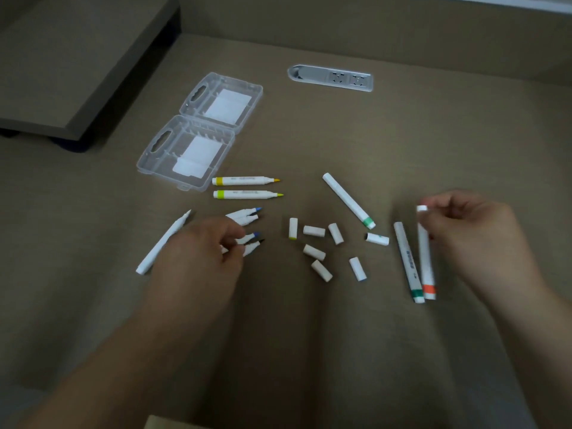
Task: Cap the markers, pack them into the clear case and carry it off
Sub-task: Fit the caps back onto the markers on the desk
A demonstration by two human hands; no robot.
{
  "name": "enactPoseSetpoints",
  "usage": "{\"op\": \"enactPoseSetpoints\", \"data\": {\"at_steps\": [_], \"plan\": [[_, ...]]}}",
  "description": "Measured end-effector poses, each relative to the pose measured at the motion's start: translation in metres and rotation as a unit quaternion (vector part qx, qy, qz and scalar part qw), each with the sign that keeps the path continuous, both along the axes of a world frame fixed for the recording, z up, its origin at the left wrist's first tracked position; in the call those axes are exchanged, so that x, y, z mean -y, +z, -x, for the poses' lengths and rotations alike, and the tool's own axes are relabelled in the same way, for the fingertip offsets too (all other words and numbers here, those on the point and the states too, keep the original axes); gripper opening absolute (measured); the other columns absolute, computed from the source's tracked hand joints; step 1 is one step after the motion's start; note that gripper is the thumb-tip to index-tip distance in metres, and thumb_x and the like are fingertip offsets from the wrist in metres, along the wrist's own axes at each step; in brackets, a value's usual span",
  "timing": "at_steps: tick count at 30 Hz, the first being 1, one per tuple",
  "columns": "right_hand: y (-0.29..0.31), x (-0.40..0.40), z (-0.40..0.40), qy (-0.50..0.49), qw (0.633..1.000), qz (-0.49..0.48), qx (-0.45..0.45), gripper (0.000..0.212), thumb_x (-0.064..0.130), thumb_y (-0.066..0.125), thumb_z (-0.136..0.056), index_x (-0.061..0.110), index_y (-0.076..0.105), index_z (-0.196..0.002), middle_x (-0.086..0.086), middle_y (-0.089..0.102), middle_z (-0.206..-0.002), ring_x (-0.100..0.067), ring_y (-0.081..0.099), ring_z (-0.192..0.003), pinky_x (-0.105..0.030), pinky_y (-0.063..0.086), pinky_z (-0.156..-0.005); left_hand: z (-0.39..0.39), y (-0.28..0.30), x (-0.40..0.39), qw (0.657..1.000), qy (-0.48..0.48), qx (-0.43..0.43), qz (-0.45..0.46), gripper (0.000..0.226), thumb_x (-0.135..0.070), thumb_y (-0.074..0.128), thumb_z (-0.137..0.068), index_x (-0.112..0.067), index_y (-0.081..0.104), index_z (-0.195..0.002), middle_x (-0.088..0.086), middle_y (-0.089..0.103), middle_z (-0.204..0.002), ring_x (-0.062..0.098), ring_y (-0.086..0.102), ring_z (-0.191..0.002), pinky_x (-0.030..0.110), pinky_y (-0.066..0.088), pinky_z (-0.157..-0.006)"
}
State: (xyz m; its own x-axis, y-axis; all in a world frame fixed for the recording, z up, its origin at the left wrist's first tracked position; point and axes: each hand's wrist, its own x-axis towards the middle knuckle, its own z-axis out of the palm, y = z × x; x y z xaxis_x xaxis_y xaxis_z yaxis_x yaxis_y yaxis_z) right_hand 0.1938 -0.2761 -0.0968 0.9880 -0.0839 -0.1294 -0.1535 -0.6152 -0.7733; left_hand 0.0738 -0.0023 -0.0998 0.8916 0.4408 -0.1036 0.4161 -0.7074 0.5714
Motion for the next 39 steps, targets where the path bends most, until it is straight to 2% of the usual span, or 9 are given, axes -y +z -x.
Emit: {"op": "enactPoseSetpoints", "data": {"at_steps": [3, 8, 17, 21, 24, 27, 30, 32, 39], "plan": [[-0.016, 0.009, -0.003, 0.011, 0.996, 0.084, -0.016, 0.012, 0.016, 0.064, -0.089, 0.026, 0.070, -0.092, 0.013, 0.067, -0.084, -0.013, 0.063, -0.080, -0.017, 0.040, -0.063, 0.005, -0.007, -0.007, 0.997, -0.039, -0.045, -0.055, 0.015, -0.022, 0.070, -0.086, -0.034, 0.070, -0.096, -0.017, 0.060, -0.086, 0.005, 0.058, -0.080, 0.015, 0.040, -0.066], [-0.032, 0.007, 0.002, 0.038, 0.986, 0.159, 0.007, 0.017, 0.018, 0.061, -0.091, 0.027, 0.072, -0.099, 0.005, 0.068, -0.092, -0.016, 0.060, -0.081, -0.025, 0.041, -0.070, 0.013, -0.013, -0.001, 0.985, -0.076, -0.086, -0.125, 0.026, -0.035, 0.065, -0.089, -0.034, 0.064, -0.115, -0.012, 0.060, -0.113, 0.007, 0.054, -0.103, 0.027, 0.048, -0.089], [-0.042, -0.012, 0.019, 0.150, 0.943, 0.216, 0.205, 0.021, 0.010, 0.064, -0.080, 0.019, 0.078, -0.093, 0.000, 0.065, -0.085, -0.027, 0.057, -0.075, -0.035, 0.047, -0.075, 0.005, -0.016, -0.002, 0.976, -0.083, -0.102, -0.174, 0.021, -0.032, 0.053, -0.096, -0.030, 0.062, -0.114, -0.007, 0.059, -0.109, 0.012, 0.055, -0.100, 0.030, 0.047, -0.089], [-0.049, -0.024, 0.023, 0.201, 0.919, 0.282, 0.187, 0.015, 0.013, 0.070, -0.077, 0.020, 0.078, -0.088, 0.002, 0.068, -0.085, -0.024, 0.051, -0.075, -0.037, 0.047, -0.072, 0.004, -0.018, 0.002, 0.979, -0.083, -0.094, -0.158, 0.019, -0.030, 0.051, -0.097, -0.030, 0.060, -0.114, -0.007, 0.059, -0.110, 0.012, 0.054, -0.101, 0.029, 0.046, -0.089], [-0.047, -0.024, 0.023, 0.202, 0.921, 0.286, 0.169, 0.013, 0.011, 0.071, -0.077, 0.021, 0.076, -0.083, 0.003, 0.066, -0.080, -0.022, 0.049, -0.074, -0.034, 0.045, -0.069, 0.005, -0.014, 0.009, 0.995, -0.048, -0.045, -0.071, 0.010, -0.029, 0.058, -0.094, -0.031, 0.059, -0.104, -0.012, 0.060, -0.096, 0.008, 0.055, -0.088, 0.028, 0.048, -0.078], [-0.038, -0.028, 0.029, 0.218, 0.940, 0.224, 0.133, 0.013, 0.011, 0.073, -0.080, 0.024, 0.071, -0.083, 0.008, 0.061, -0.080, -0.017, 0.052, -0.077, -0.029, 0.043, -0.069, 0.002, -0.008, 0.021, 0.995, 0.018, 0.001, 0.103, 0.008, -0.027, 0.065, -0.091, -0.033, 0.061, -0.095, -0.014, 0.065, -0.087, 0.004, 0.061, -0.080, 0.020, 0.045, -0.067], [-0.020, -0.037, 0.045, 0.215, 0.971, 0.074, 0.077, 0.015, 0.014, 0.074, -0.083, 0.028, 0.069, -0.086, 0.014, 0.058, -0.078, -0.006, 0.057, -0.074, -0.009, 0.038, -0.064, -0.007, -0.007, 0.026, 0.956, 0.059, 0.027, 0.286, 0.008, -0.021, 0.066, -0.090, -0.028, 0.067, -0.093, -0.009, 0.074, -0.083, 0.001, 0.066, -0.072, 0.021, 0.045, -0.065], [-0.008, -0.044, 0.058, 0.211, 0.976, -0.015, 0.043, 0.017, 0.016, 0.075, -0.083, 0.031, 0.068, -0.084, 0.012, 0.061, -0.075, -0.004, 0.059, -0.071, -0.007, 0.040, -0.062, -0.014, -0.006, 0.031, 0.926, 0.064, 0.031, 0.371, 0.009, -0.018, 0.063, -0.091, -0.025, 0.068, -0.094, -0.008, 0.076, -0.082, -0.002, 0.063, -0.063, 0.023, 0.044, -0.063], [0.001, -0.058, 0.076, 0.285, 0.955, -0.085, 0.008, 0.021, 0.014, 0.076, -0.081, 0.033, 0.067, -0.084, 0.010, 0.064, -0.087, -0.013, 0.062, -0.084, -0.019, 0.050, -0.071, -0.023, -0.008, 0.048, 0.862, 0.082, 0.024, 0.500, 0.009, -0.015, 0.062, -0.092, -0.015, 0.070, -0.097, 0.008, 0.076, -0.087, 0.024, 0.071, -0.080, 0.057, 0.055, -0.086]]}}
